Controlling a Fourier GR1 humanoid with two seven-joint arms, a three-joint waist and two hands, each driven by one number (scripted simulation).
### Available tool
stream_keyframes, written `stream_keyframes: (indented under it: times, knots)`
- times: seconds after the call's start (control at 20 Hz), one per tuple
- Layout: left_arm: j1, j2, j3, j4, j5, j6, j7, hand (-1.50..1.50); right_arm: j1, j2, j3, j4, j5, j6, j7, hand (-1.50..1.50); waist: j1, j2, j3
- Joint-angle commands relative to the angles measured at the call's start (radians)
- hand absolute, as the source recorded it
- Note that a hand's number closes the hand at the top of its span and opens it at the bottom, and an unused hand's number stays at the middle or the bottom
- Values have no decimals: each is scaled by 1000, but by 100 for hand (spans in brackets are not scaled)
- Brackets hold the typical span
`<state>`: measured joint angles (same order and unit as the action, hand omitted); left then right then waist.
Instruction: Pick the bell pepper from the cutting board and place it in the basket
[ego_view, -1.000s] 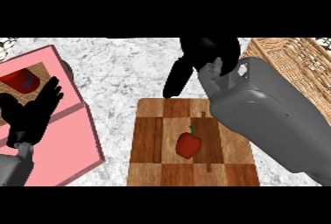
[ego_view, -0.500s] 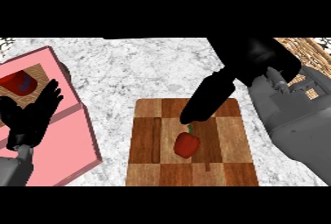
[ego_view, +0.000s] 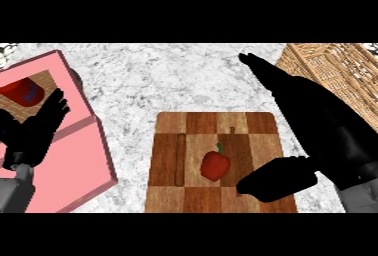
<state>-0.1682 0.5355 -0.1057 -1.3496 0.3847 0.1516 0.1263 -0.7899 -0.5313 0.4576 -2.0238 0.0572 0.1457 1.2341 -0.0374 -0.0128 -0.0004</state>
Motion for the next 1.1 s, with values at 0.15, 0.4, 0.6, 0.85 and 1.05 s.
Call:
stream_keyframes:
  times: [0.15, 0.4, 0.6, 0.85, 1.05]
  knots:
    - [-12, -39, -15, -16, -39, 33, 25, 0, 234, 38, 139, -103, 283, -113, 89, -150, 24, 8, 0]
    - [-13, -56, -9, -10, -50, -1, 8, 0, 309, 126, 113, 6, 412, -159, -52, -150, 37, 12, 0]
    - [0, -36, 21, -29, -42, -21, 13, 0, 383, 267, 188, 83, 555, -268, -123, -150, 44, 12, 1]
    - [-18, -68, 11, -64, -80, -4, 76, 0, 447, 314, 185, 205, 599, -231, -181, -150, 41, 12, 1]
    - [-2, -69, 46, -37, -104, -36, 43, 0, 460, 322, 120, 302, 554, -178, -276, -150, 41, 13, 1]
